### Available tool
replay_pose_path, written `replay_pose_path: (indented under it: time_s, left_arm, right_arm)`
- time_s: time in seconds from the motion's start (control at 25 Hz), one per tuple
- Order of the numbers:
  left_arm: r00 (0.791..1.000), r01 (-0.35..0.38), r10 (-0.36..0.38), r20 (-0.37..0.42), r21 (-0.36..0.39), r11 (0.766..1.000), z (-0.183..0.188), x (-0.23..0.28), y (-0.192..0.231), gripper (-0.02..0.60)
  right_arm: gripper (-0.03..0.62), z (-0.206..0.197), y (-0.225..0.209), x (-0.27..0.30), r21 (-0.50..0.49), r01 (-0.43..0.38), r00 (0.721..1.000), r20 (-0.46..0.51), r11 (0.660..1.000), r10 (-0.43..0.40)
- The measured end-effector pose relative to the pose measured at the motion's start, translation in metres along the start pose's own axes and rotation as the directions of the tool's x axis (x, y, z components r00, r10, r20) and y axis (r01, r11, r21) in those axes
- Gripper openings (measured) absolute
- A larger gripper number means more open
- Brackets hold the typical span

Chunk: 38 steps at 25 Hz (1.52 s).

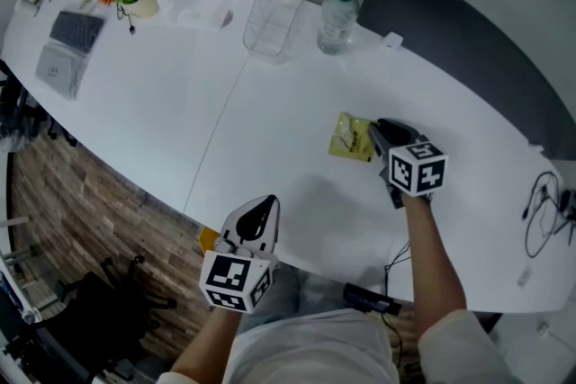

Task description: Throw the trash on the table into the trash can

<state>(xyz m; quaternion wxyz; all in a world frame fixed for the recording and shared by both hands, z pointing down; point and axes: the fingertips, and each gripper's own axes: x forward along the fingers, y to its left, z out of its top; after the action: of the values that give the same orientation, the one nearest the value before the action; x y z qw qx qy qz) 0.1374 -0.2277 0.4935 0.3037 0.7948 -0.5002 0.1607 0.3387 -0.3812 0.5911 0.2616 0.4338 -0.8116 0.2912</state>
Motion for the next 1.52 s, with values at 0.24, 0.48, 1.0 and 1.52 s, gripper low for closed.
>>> replay_pose_path:
  time_s: [0.24, 0.48, 1.0, 1.52]
  left_arm:
    - [1.0, -0.02, 0.02, 0.007, -0.016, 1.0, 0.0, -0.007, 0.007, 0.0]
    - [0.999, -0.027, 0.028, 0.027, -0.024, 0.999, 0.001, -0.017, 0.007, 0.0]
    - [0.992, -0.064, 0.066, 0.104, -0.026, 0.998, 0.009, -0.063, 0.004, 0.0]
    - [0.962, -0.139, 0.155, 0.223, -0.086, 0.987, 0.007, -0.137, 0.013, 0.0]
  right_arm:
    - [0.052, -0.004, 0.018, -0.006, 0.027, -0.082, 0.997, 0.002, 0.996, 0.082]
    - [0.041, 0.003, 0.033, -0.02, 0.044, -0.12, 0.992, 0.039, 0.992, 0.118]
    - [0.036, 0.019, 0.076, -0.066, 0.019, -0.154, 0.983, 0.1, 0.988, 0.152]
    - [0.034, 0.03, 0.16, -0.118, -0.026, -0.256, 0.958, 0.13, 0.966, 0.257]
